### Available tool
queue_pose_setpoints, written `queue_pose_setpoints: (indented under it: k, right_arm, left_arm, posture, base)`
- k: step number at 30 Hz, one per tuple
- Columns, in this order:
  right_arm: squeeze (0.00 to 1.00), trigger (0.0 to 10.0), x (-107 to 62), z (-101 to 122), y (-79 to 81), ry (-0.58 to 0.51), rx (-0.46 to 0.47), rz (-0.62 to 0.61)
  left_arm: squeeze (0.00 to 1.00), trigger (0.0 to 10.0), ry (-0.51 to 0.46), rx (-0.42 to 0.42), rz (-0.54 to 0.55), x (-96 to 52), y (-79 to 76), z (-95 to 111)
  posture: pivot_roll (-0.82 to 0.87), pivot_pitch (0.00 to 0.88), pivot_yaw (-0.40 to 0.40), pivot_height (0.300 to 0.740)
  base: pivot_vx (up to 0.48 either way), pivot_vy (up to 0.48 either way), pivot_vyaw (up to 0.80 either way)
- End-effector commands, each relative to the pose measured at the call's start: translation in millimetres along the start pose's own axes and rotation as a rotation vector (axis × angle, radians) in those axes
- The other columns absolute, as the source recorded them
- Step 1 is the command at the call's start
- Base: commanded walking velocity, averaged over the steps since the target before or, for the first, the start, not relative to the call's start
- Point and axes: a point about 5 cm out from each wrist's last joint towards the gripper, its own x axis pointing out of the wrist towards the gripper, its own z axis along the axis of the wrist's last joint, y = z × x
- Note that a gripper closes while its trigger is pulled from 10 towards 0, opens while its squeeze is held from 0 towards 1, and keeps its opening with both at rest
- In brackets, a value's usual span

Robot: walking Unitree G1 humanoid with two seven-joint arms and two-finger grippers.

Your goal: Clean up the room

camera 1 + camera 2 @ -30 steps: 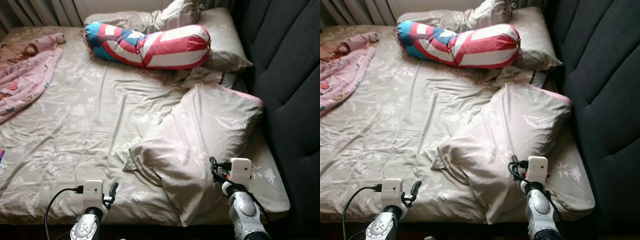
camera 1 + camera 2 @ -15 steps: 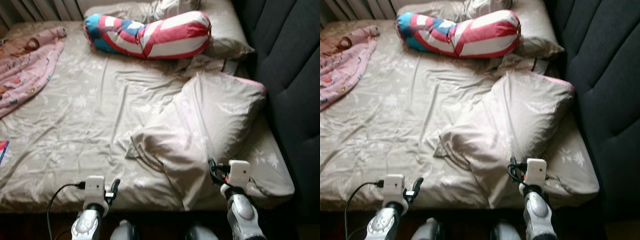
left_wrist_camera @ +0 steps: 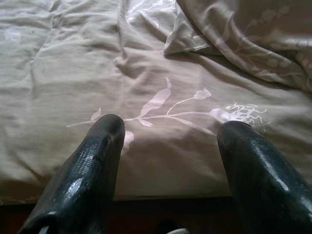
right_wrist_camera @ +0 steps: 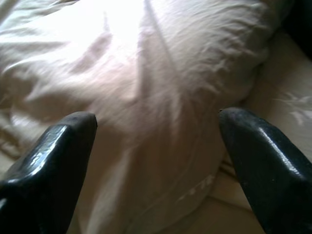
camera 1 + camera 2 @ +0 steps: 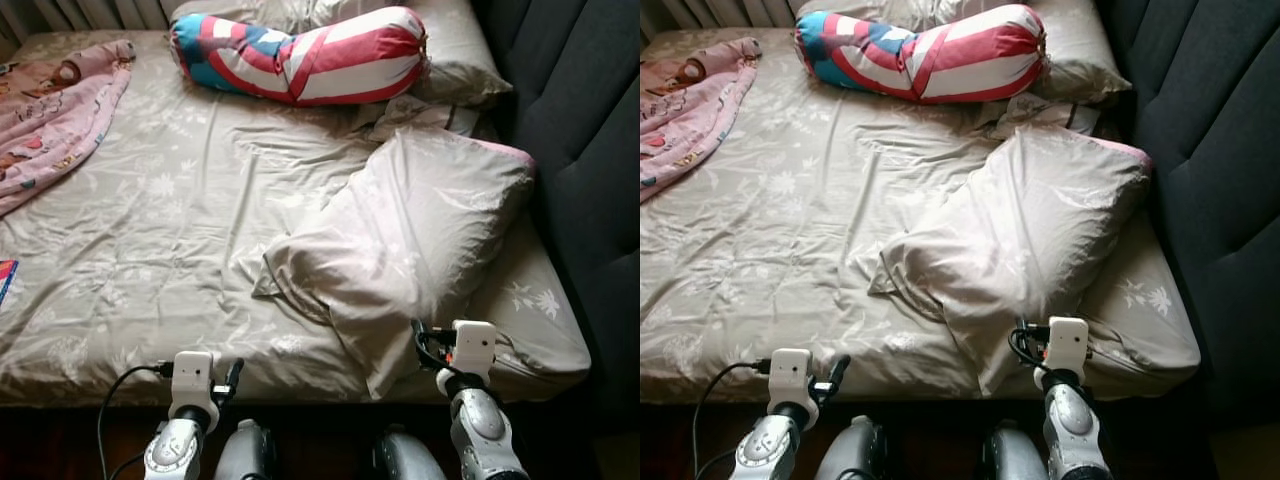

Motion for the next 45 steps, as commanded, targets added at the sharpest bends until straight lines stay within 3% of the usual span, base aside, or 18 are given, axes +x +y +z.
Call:
queue_pose_setpoints:
  k: [1,7,30,41,42,43,45]
  right_arm:
    - [0.00,10.0,-2.1,-5,2.6,0.025,0.006,0.008]
    - [0.00,10.0,-0.6,-4,6.3,0.030,0.012,0.032]
    - [0.00,10.0,1.9,-3,3.8,0.038,0.007,0.012]
    - [0.00,10.0,5.6,-2,-16.0,0.079,0.091,-0.096]
    - [0.72,10.0,6.7,-2,-20.6,0.094,0.098,-0.122]
    - [1.00,10.0,7.5,-1,-23.2,0.098,0.109,-0.137]
    - [1.00,10.0,8.2,-1,-25.2,0.102,0.119,-0.148]
  left_arm:
    - [0.00,10.0,0.035,-0.015,-0.001,-3.1,-0.4,-7]
    - [0.00,10.0,0.030,-0.021,-0.013,-0.5,-1.4,-4]
    - [0.00,10.0,0.021,-0.028,-0.022,1.7,-3.6,-1]
    - [0.00,10.0,0.020,-0.025,-0.022,2.3,-3.2,-1]
    - [0.00,10.0,0.020,-0.024,-0.021,2.1,-2.9,-1]
    - [0.00,10.0,0.020,-0.023,-0.021,2.0,-2.6,-1]
    - [0.00,10.0,0.020,-0.023,-0.020,2.0,-2.4,-1]
  posture:
    - [-0.03,0.221,0.011,0.650]
    - [-0.02,0.217,0.011,0.650]
    - [-0.02,0.214,0.006,0.650]
    - [-0.01,0.214,0.008,0.650]
    - [-0.01,0.215,0.011,0.650]
    - [-0.01,0.215,0.011,0.650]
    - [-0.01,0.215,0.011,0.650]
  base:
    - [0.000,0.000,0.00]
    - [0.000,0.000,0.00]
    - [0.367,0.000,0.00]
    - [0.000,0.000,0.00]
    - [0.000,0.000,0.00]
    - [0.000,0.000,0.00]
    - [0.000,0.000,0.00]
